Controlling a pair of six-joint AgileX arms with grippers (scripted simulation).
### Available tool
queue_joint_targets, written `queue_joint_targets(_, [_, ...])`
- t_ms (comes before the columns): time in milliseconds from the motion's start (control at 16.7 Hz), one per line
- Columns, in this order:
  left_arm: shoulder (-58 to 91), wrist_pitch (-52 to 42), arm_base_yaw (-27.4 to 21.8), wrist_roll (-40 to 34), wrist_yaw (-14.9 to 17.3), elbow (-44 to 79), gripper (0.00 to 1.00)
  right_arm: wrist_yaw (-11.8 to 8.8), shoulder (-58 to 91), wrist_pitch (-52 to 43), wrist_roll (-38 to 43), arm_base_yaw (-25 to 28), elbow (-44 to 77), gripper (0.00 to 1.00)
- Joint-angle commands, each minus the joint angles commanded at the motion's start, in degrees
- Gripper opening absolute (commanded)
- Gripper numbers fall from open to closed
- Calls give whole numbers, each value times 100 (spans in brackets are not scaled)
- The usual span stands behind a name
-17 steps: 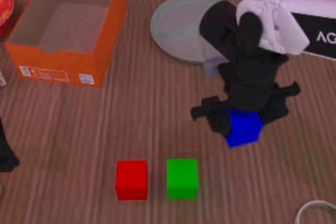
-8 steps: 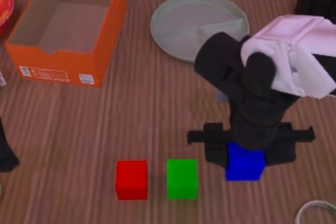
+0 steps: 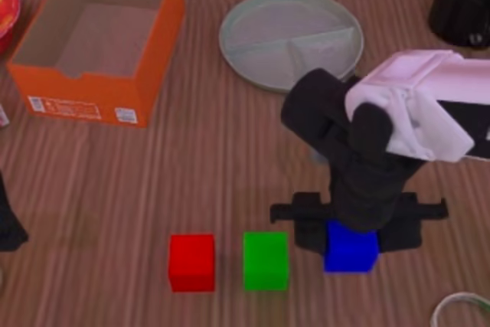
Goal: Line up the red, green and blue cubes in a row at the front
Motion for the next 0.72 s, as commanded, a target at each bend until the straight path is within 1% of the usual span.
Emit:
queue_joint_targets(240, [0,0,0,0,0,0,100,-4,300,813,7,35,-497,0])
queue_joint_targets(540, [0,0,0,0,0,0,100,-4,342,887,10,43,-553,0])
queue_joint_targets(720, [0,0,0,0,0,0,100,-4,342,887,10,43,-553,23])
